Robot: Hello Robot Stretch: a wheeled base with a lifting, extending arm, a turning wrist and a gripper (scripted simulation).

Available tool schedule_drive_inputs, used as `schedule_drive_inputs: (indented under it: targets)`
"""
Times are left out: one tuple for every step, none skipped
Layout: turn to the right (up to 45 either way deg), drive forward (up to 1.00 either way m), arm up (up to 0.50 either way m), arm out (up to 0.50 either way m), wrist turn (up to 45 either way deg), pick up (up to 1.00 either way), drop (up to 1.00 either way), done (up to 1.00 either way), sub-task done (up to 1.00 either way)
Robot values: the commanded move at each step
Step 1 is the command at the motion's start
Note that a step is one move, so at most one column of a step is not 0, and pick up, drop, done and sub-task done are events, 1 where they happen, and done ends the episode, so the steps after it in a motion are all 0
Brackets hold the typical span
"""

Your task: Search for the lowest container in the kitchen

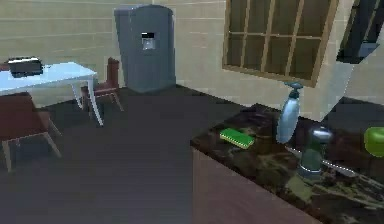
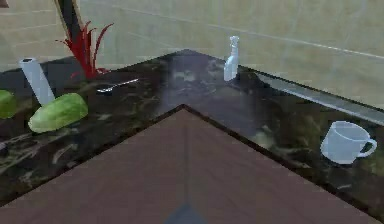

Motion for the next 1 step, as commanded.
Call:
schedule_drive_inputs:
  targets:
    - [-33.0, 0.00, 0.00, 0.00, 0.0, 0.00, 0.00, 0.00, 0.00]
